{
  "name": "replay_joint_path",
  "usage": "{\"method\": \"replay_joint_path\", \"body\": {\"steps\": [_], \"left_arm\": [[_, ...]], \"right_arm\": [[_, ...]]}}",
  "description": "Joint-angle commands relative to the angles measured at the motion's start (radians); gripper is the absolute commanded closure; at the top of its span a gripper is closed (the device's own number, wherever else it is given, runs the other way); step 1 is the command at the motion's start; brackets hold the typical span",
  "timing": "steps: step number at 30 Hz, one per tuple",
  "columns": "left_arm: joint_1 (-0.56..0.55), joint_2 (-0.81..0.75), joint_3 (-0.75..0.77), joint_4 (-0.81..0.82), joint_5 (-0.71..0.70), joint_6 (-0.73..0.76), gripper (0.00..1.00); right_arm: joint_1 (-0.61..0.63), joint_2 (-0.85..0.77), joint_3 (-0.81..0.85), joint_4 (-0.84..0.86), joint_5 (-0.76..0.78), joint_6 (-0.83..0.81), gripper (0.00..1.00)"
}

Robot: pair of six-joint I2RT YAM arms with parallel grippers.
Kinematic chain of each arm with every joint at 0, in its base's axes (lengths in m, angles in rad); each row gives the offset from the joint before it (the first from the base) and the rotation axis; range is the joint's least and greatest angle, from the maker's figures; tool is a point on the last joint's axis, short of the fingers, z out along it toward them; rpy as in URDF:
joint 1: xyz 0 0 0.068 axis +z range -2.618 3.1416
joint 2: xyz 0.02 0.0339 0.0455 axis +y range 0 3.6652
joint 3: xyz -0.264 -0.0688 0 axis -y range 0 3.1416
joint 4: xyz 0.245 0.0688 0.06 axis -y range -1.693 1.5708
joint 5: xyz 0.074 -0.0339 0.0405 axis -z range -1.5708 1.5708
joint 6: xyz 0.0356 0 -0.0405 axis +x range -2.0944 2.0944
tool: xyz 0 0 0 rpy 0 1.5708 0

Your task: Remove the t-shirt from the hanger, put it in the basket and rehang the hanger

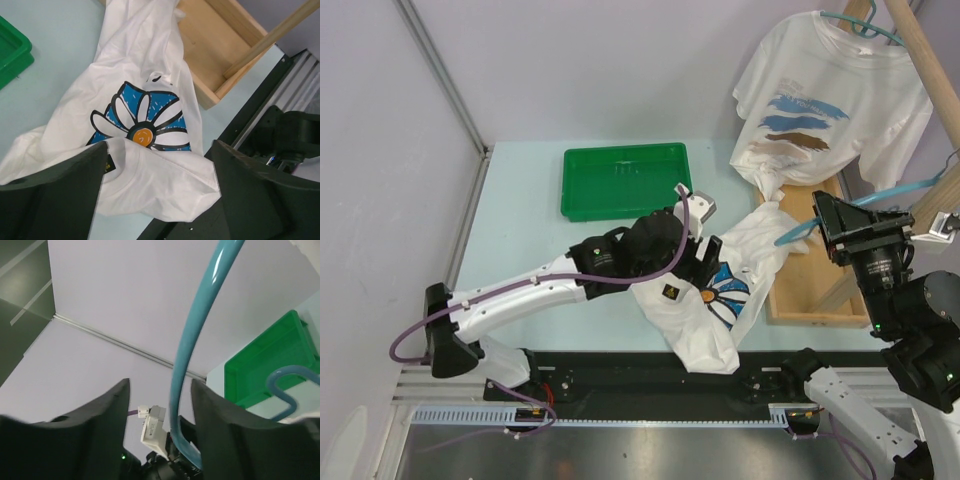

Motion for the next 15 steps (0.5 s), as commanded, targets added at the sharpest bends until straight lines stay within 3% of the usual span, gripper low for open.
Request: {"method": "replay_joint_path", "body": {"steps": [1, 4, 6, 15], "left_arm": [[0.003, 0.054, 0.044, -0.027, 0.009, -0.027, 0.02], [0.005, 0.095, 0.038, -0.027, 0.018, -0.027, 0.0], [0.003, 0.118, 0.031, -0.022, 0.013, -0.022, 0.0], [0.003, 0.302, 0.04, 0.071, 0.026, 0.032, 0.0]], "right_arm": [[0.002, -0.008, 0.058, -0.103, -0.024, -0.057, 0.27], [0.002, -0.008, 0.105, -0.21, -0.061, -0.11, 0.06], [0.002, -0.018, 0.133, -0.266, -0.079, -0.15, 0.0], [0.006, -0.1, 0.277, -0.496, -0.086, -0.319, 0.0]]}}
